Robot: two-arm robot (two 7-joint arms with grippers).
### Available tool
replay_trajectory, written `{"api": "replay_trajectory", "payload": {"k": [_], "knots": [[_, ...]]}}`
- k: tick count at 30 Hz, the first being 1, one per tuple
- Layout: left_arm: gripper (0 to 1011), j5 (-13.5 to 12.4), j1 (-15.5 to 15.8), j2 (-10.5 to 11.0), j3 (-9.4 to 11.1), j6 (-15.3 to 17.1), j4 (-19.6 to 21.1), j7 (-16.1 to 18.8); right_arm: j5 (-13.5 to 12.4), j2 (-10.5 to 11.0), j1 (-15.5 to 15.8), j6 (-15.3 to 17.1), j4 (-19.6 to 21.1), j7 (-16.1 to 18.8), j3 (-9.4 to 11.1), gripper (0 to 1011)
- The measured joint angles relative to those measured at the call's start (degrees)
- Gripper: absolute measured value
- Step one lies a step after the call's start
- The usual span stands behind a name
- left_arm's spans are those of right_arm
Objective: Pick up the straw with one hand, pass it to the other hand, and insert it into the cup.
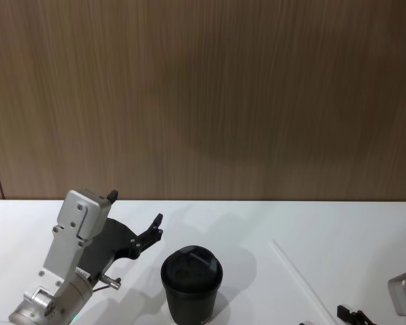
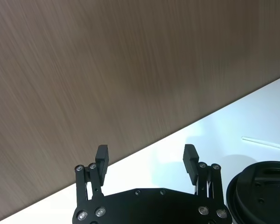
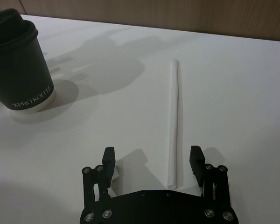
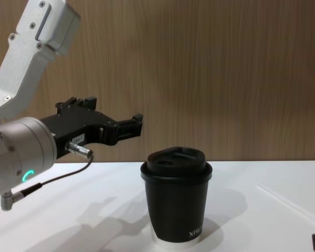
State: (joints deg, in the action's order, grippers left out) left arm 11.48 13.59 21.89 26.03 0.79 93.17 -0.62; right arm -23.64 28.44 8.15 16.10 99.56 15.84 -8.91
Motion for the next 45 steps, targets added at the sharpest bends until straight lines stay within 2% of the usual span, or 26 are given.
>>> {"api": "replay_trajectory", "payload": {"k": [4, 9, 19, 45], "knots": [[1003, 0.0, 0.0, 0.0, 0.0, 0.0, 0.0, 0.0, -0.3, 0.1, 0.0, 0.5, 0.1, -0.1, 0.0, 1001], [1003, 0.0, 0.0, 0.0, 0.0, 0.0, 0.0, 0.0, -0.6, 0.2, 0.0, 0.9, 0.1, -0.3, 0.0, 932], [1003, 0.0, 0.0, 0.0, 0.0, 0.0, 0.0, 0.0, -0.9, 0.3, 0.0, 1.5, 0.2, -0.5, 0.0, 683], [1003, 0.0, 0.0, 0.0, 0.0, 0.0, 0.0, 0.0, -1.2, 0.3, 0.0, 1.9, 0.2, -0.5, -0.1, 513]]}}
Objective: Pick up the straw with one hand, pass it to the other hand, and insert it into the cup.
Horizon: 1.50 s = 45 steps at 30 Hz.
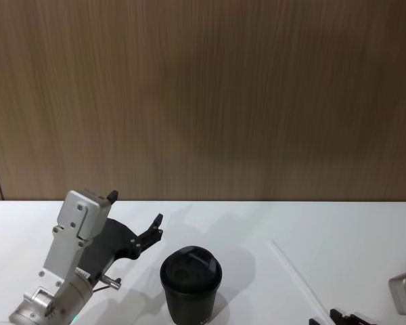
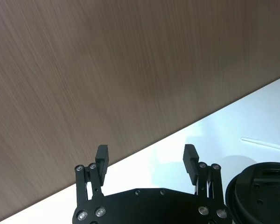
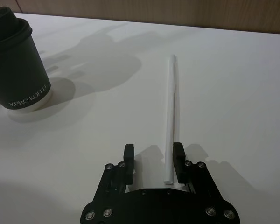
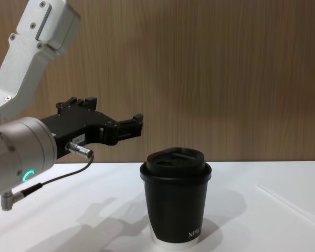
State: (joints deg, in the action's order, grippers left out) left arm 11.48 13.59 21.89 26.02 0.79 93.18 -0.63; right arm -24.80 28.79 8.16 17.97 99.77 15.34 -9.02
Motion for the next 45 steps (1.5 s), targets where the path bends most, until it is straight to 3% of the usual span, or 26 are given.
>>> {"api": "replay_trajectory", "payload": {"k": [41, 45], "knots": [[1003, 0.0, 0.0, 0.0, 0.0, 0.0, 0.0, 0.0, 0.0, 0.0, 0.0, 0.1, 0.0, 0.0, 0.0, 245], [1003, 0.0, 0.0, 0.0, 0.0, 0.0, 0.0, 0.0, 0.0, 0.0, 0.0, 0.1, 0.0, 0.0, 0.0, 185]]}}
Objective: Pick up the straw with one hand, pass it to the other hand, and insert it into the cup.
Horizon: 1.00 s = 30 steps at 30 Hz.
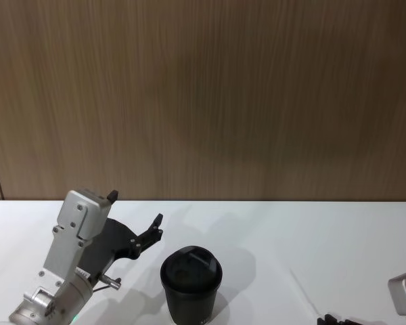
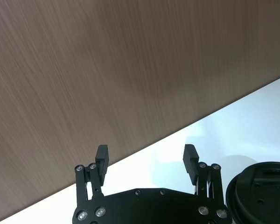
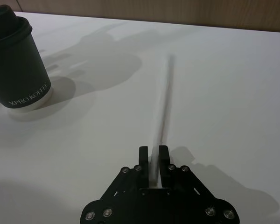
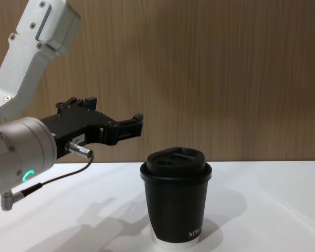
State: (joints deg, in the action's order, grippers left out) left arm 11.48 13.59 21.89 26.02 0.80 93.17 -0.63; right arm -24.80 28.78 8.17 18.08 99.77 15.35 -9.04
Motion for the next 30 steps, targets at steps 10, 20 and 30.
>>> {"api": "replay_trajectory", "payload": {"k": [10, 20, 30], "knots": [[1003, 0.0, 0.0, 0.0, 0.0, 0.0, 0.0, 0.0, 0.0, 0.0, 0.0, 0.0, 0.0, 0.0, 0.0, 29], [1003, 0.0, 0.0, 0.0, 0.0, 0.0, 0.0, 0.0, 0.0, -0.1, 0.0, -0.3, 0.0, 0.0, 0.0, 6], [1003, 0.0, 0.0, 0.0, 0.0, 0.0, 0.0, 0.0, -0.2, -0.9, -0.1, -4.3, 0.2, -0.1, 0.6, 6]]}}
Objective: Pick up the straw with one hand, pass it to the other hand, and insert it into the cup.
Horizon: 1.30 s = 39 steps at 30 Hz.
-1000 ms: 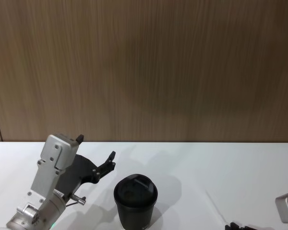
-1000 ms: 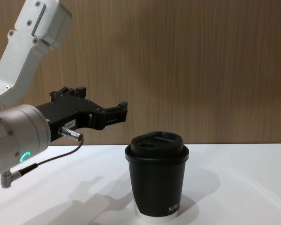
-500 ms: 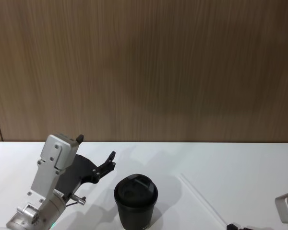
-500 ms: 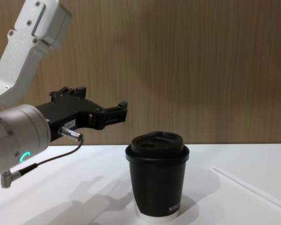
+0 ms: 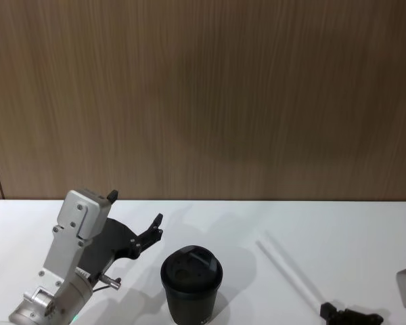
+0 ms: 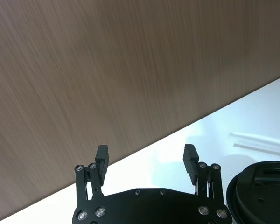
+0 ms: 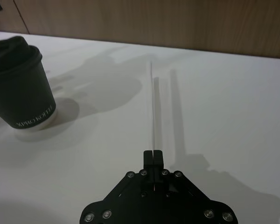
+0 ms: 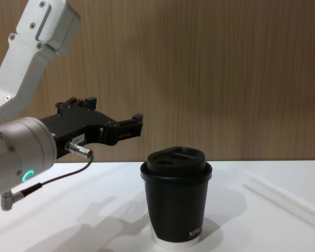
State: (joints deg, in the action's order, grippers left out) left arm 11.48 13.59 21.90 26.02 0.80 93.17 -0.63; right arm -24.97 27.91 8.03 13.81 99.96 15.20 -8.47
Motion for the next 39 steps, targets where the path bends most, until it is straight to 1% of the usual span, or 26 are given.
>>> {"api": "replay_trajectory", "payload": {"k": [8, 11, 14, 15, 17, 21, 24, 28, 31, 34, 39], "knots": [[1003, 0.0, 0.0, 0.0, 0.0, 0.0, 0.0, 0.0, -0.8, -0.9, -0.2, -4.2, 1.1, 0.4, 1.0, 6], [1003, 0.0, 0.0, 0.0, 0.0, 0.0, 0.0, 0.0, -1.6, -1.3, -0.2, -6.3, 2.1, 0.9, 1.5, 6], [1003, 0.0, 0.0, 0.0, 0.0, 0.0, 0.0, 0.0, -2.1, -1.6, -0.3, -7.5, 2.8, 1.4, 1.8, 6], [1003, 0.0, 0.0, 0.0, 0.0, 0.0, 0.0, 0.0, -2.7, -1.7, -0.3, -8.4, 3.3, 1.8, 2.1, 6], [1003, 0.0, 0.0, 0.0, 0.0, 0.0, 0.0, 0.0, -3.2, -1.9, -0.4, -9.1, 3.9, 2.2, 2.3, 6], [1003, 0.0, 0.0, 0.0, 0.0, 0.0, 0.0, 0.0, -5.2, -2.4, -0.5, -11.4, 5.7, 3.6, 3.0, 6], [1003, 0.0, 0.0, 0.0, 0.0, 0.0, 0.0, 0.0, -6.4, -2.6, -0.7, -12.3, 6.7, 4.5, 3.2, 6], [1003, 0.0, 0.0, 0.0, 0.0, 0.0, 0.0, 0.0, -8.9, -3.0, -1.2, -13.7, 9.0, 6.3, 3.6, 6], [1003, 0.0, 0.0, 0.0, 0.0, 0.0, 0.0, 0.0, -10.4, -3.2, -1.5, -14.2, 10.1, 7.3, 3.7, 6], [1003, 0.0, 0.0, 0.0, 0.0, 0.0, 0.0, 0.0, -12.3, -3.4, -2.0, -14.6, 12.0, 8.4, 3.7, 6], [1002, 0.0, 0.0, 0.0, 0.0, 0.0, 0.0, 0.0, -14.2, -3.5, -2.4, -14.7, 13.7, 9.3, 3.6, 6]]}}
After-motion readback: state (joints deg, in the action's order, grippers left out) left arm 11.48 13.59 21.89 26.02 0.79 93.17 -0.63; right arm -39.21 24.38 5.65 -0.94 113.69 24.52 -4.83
